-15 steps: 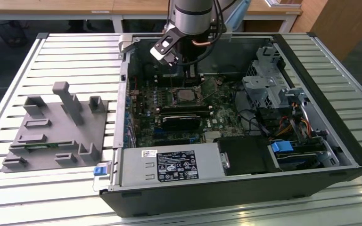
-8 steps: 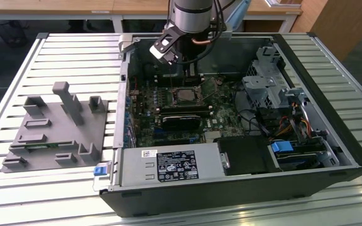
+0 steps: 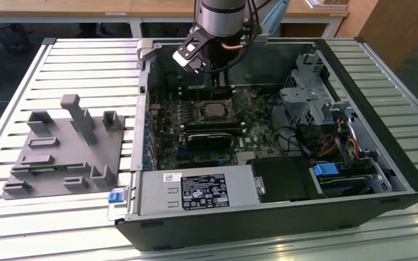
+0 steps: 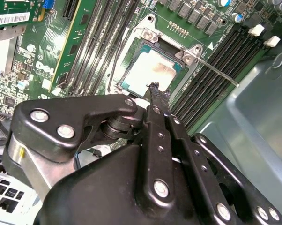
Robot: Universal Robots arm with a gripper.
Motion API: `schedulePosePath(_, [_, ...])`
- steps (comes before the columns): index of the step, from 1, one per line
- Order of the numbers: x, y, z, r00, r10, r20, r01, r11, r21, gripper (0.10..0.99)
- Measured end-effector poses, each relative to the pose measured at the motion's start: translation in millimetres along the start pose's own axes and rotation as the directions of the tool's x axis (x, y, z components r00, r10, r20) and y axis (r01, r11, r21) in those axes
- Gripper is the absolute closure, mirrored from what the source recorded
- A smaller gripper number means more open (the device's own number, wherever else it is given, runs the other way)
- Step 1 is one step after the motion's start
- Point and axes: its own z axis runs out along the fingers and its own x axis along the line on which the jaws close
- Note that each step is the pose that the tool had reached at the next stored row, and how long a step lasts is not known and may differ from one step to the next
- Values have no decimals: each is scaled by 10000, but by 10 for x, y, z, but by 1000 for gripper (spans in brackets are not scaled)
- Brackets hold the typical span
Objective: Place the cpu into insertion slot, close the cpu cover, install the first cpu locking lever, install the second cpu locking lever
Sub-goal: 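Close the cpu cover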
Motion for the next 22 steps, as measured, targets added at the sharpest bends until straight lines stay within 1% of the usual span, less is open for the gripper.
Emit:
schedulePosePath(15, [1,2,-82,10000,0,1,0,10000,0,965])
schedulePosePath(22, [2,3,-135,10000,0,2,0,10000,-1,965])
